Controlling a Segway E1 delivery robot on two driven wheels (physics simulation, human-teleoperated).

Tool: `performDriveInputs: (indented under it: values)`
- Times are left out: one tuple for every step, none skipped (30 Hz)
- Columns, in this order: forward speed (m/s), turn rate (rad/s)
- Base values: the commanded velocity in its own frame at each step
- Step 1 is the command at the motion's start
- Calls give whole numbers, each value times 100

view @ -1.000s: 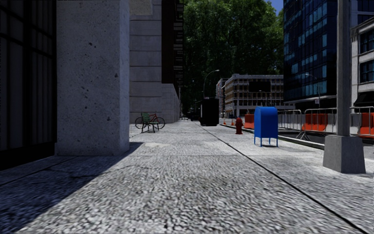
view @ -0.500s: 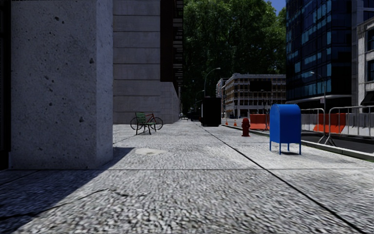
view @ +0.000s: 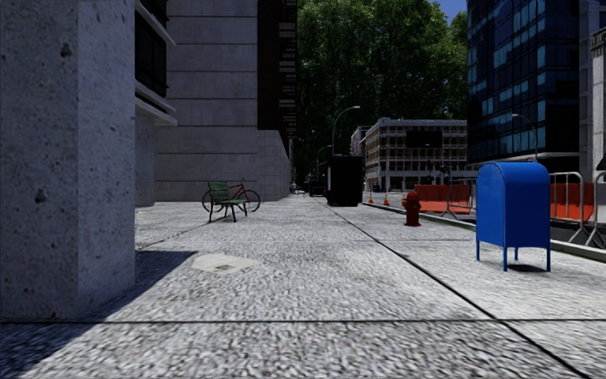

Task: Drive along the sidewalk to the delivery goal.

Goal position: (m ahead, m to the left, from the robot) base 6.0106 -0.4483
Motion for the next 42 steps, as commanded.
performDriveInputs:
  values:
    - [200,0]
    - [200,0]
    - [200,0]
    - [200,0]
    - [200,0]
    - [200,0]
    - [200,0]
    - [200,0]
    - [200,0]
    - [200,0]
    - [200,0]
    - [200,0]
    - [200,0]
    - [200,0]
    - [200,0]
    - [200,0]
    - [200,0]
    - [200,0]
    - [200,0]
    - [200,0]
    - [200,0]
    - [200,0]
    - [200,0]
    - [200,0]
    - [200,0]
    - [200,0]
    - [200,0]
    - [200,0]
    - [200,0]
    - [200,0]
    - [200,0]
    - [200,0]
    - [200,0]
    - [200,0]
    - [200,0]
    - [200,0]
    - [200,0]
    - [200,0]
    - [200,0]
    - [200,0]
    - [200,0]
    - [200,0]
